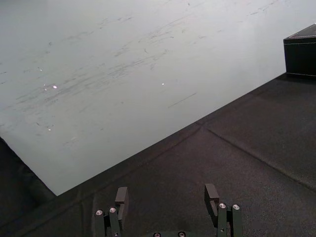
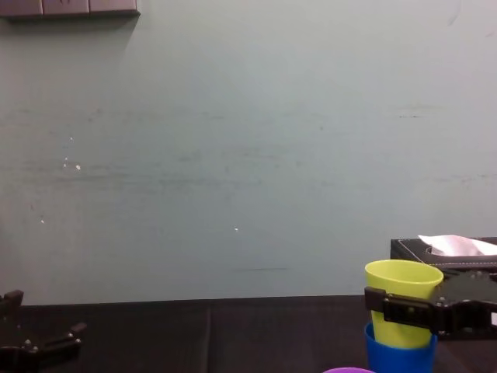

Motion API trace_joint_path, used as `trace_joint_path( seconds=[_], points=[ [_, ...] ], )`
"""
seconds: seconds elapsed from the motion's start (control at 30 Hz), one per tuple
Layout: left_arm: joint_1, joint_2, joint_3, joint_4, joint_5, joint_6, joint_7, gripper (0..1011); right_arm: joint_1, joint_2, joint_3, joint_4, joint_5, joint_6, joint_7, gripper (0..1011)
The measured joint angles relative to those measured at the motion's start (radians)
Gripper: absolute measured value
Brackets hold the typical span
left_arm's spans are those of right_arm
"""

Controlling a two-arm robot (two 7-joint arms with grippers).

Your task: Stack the three plastic cups sequentially using one hand.

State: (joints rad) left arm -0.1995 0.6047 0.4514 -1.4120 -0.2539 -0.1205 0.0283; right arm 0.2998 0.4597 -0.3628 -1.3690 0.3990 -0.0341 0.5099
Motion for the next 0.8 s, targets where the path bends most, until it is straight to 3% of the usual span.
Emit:
trace_joint_path(
  seconds=[0.8],
  points=[
    [0.0,0.0,0.0,0.0,0.0,0.0,0.0,1011,0.008,-0.013,-0.011,0.032,-0.032,-0.005,0.001,752]
  ],
)
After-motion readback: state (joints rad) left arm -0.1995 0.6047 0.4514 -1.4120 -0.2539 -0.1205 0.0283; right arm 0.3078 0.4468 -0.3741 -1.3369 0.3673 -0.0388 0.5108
